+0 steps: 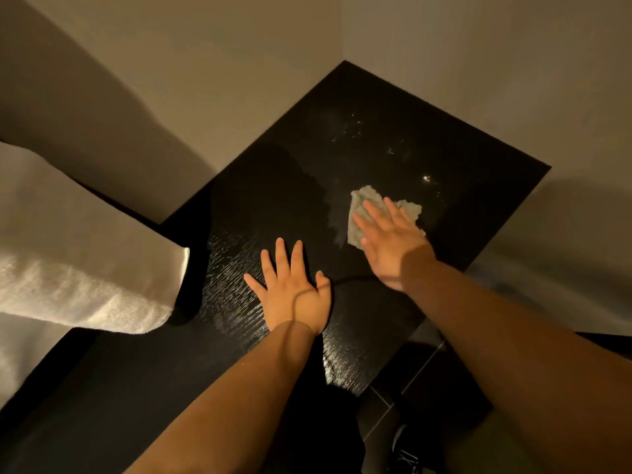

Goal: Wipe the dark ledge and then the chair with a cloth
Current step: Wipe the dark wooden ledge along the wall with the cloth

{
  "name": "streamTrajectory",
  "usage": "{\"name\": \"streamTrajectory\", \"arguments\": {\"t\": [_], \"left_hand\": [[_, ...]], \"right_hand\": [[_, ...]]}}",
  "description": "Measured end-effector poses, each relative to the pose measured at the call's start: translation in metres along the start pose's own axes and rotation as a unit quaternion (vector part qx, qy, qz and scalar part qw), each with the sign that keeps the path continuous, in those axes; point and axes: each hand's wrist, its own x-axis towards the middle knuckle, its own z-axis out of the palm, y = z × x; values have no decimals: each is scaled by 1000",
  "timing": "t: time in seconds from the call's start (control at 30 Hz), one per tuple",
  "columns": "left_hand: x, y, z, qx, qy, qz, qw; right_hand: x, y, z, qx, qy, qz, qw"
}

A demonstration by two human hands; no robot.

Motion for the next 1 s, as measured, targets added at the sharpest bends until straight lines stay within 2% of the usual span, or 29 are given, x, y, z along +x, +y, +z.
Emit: {"name": "streamTrajectory", "arguments": {"t": [0.07, 0.13, 0.2, 0.27, 0.3, 0.37, 0.47, 0.5, 0.6, 0.67, 0.73, 0.77, 0.83, 0.9, 0.97, 1.0], "left_hand": [[-1, 0, 0, -2, 3, 2, 1000], [-2, -1, 1, 1, 12, 5, 1000], [0, -2, 2, 2, 13, 6, 1000], [1, 0, 2, 0, 13, 5, 1000], [1, 1, 2, 0, 14, 5, 1000], [0, 2, 1, -4, 13, 5, 1000], [0, 1, 0, -4, 12, 2, 1000], [0, 1, 0, -2, 11, 1, 1000], [0, -1, 1, -1, 15, 7, 1000], [1, -1, 2, -5, 15, 9, 1000], [1, -1, 3, -1, 16, 8, 1000], [1, -1, 3, -1, 17, 8, 1000], [2, 1, 2, -2, 13, 6, 1000], [2, 0, 1, 0, 3, 6, 1000], [-1, -1, -2, 0, -15, 7, 1000], [-3, -3, -4, -1, -22, 6, 1000]], "right_hand": [[-18, -20, 9, 16, 65, -32, 997], [-38, -33, 19, 47, 97, -110, 988], [-43, -28, 19, 77, 43, -176, 980], [-26, -12, 15, 40, -6, -196, 980], [-12, -4, 11, 16, -3, -179, 984], [19, 5, -1, -17, -11, -88, 996], [36, -6, -11, 9, -4, 28, 1000], [31, -15, -10, 11, 0, 34, 999], [-3, -44, 1, -7, 33, -65, 997], [-12, -45, -4, 10, -1, -113, 994], [9, -27, -4, -7, -30, -124, 992], [23, -19, -2, -43, -28, -113, 992], [53, -7, -3, -85, -6, -28, 996], [66, -10, -7, -26, -13, 78, 996], [52, -31, -7, 19, -28, 93, 995], [40, -42, -4, 13, -30, 52, 998]]}}
